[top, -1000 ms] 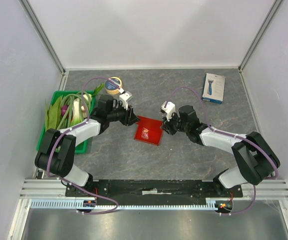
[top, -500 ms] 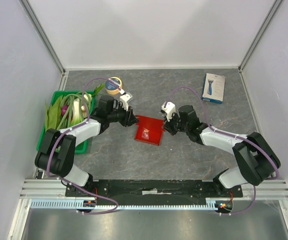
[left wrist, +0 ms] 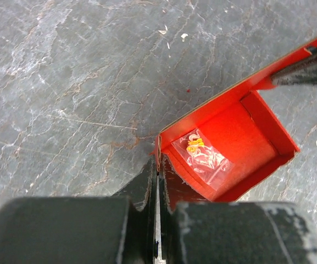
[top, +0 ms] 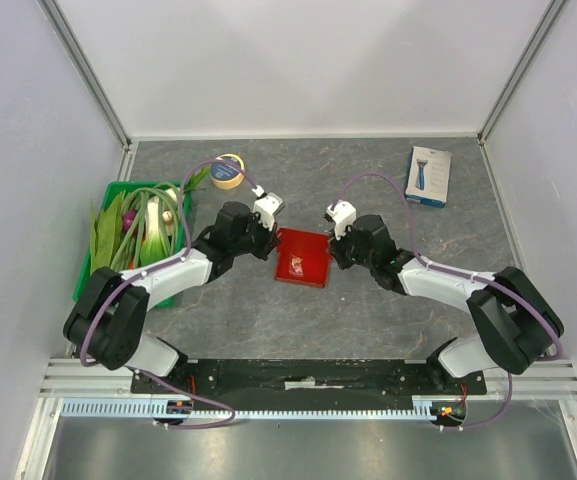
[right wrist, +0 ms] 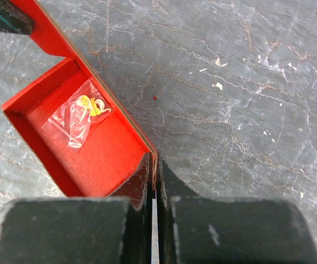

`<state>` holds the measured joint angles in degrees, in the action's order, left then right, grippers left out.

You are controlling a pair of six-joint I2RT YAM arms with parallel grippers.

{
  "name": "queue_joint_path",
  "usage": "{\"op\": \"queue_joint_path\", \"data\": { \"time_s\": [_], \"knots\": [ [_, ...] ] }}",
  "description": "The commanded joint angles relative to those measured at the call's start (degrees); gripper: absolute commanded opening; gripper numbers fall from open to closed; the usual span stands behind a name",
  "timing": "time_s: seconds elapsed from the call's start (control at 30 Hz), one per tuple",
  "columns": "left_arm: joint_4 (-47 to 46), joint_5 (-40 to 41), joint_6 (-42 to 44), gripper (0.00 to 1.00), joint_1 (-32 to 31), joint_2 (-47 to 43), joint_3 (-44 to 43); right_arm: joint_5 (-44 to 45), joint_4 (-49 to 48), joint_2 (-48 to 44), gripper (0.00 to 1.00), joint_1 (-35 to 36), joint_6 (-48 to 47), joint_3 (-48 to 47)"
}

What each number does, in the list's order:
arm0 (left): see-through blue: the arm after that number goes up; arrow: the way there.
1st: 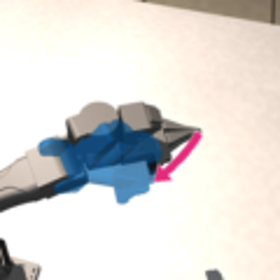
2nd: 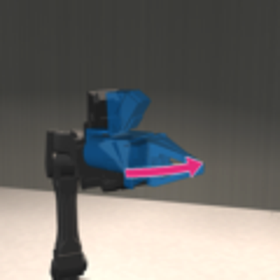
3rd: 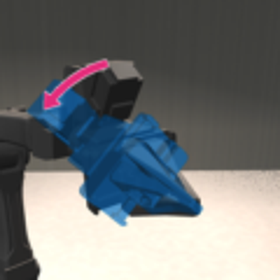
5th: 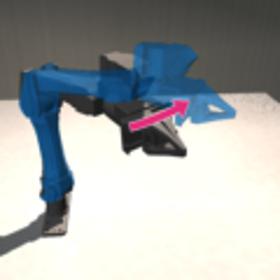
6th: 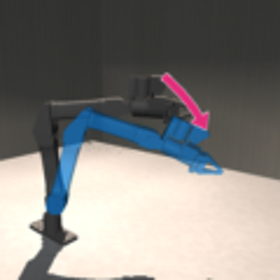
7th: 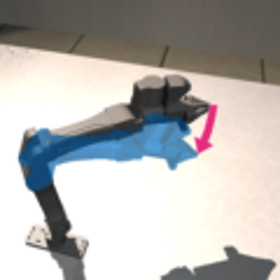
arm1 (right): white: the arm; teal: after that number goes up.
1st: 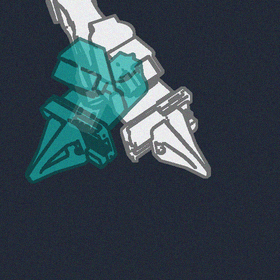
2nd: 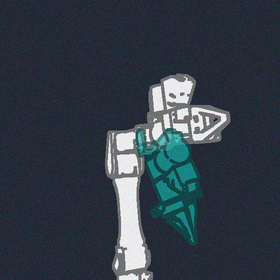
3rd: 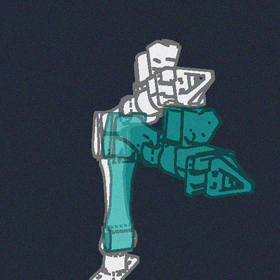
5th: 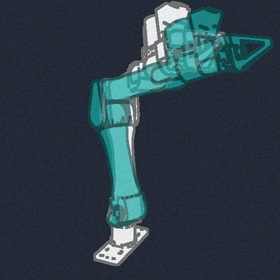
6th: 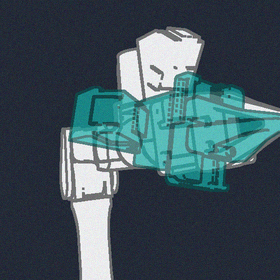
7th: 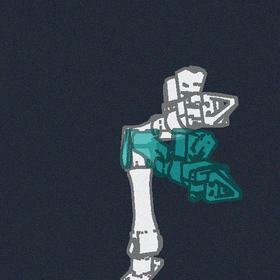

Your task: Fold the paper box

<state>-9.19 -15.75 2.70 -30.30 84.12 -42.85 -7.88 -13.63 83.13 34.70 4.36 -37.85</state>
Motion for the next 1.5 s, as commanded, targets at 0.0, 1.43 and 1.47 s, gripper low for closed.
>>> {"op": "queue_joint_path", "data": {
  "time_s": [0.0, 1.43, 1.47],
  "knots": [
    [-4.77, 8.88, -8.31, 0.02, -2.48, -3.52, 2.06, 11.46, -5.89, -2.97, 0.00, 3.97, 8.11, -0.38],
    [-21.66, 51.34, -34.95, 0.02, -20.40, 3.68, 6.73, 68.26, -10.54, 4.23, 0.00, 19.35, 34.66, 1.72],
    [-21.48, 51.78, -35.30, 0.02, -21.19, 3.95, 6.47, 68.35, -11.06, 4.23, 0.00, 19.53, 34.75, 1.90]
  ]
}}
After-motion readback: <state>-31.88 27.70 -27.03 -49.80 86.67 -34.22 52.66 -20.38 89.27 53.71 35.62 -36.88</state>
